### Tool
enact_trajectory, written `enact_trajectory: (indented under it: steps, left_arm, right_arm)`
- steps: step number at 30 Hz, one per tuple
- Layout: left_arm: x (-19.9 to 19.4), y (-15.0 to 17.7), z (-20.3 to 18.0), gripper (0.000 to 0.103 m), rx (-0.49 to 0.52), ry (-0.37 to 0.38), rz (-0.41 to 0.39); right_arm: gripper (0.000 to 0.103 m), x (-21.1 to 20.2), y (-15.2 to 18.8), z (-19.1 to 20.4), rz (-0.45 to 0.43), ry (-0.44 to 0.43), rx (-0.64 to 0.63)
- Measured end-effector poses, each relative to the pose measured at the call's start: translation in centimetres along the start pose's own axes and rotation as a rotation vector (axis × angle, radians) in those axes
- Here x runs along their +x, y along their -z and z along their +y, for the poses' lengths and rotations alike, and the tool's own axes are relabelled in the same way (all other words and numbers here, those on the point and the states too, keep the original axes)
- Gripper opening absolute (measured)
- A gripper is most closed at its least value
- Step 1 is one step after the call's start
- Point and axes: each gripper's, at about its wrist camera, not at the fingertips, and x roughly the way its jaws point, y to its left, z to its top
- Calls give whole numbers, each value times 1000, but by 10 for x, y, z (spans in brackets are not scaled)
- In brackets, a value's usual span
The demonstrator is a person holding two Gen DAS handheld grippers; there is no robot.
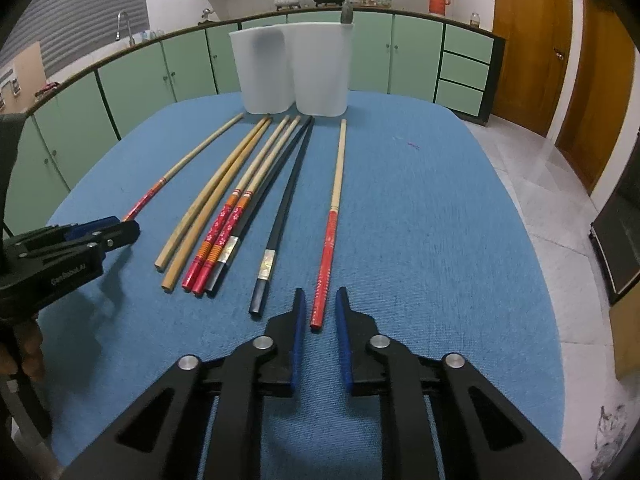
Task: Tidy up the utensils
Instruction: 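Grasp a red-patterned chopstick with the left tool while the right tool grasps a red-tipped chopstick, then carry both chopsticks up and lower them into the white holder with both tools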
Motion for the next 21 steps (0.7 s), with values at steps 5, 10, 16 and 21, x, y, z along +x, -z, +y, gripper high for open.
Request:
enact_trajectory:
  steps: [5, 10, 16, 21]
  left_arm:
    - [0, 1, -4, 8, 22, 7, 0]
    - [-4, -1, -2, 5, 8, 37, 1]
    - [-25, -8, -3, 5, 27, 46, -29]
    - [-59, -24, -6, 5, 55, 53, -114]
  right_arm:
    - [7, 0, 0, -2, -2, -5, 9]
    - [6, -9, -3, -13, -41, -29, 58]
    - [6, -31, -16, -20, -91, -22, 65]
    - [6, -61, -36, -26, -170, -18, 65]
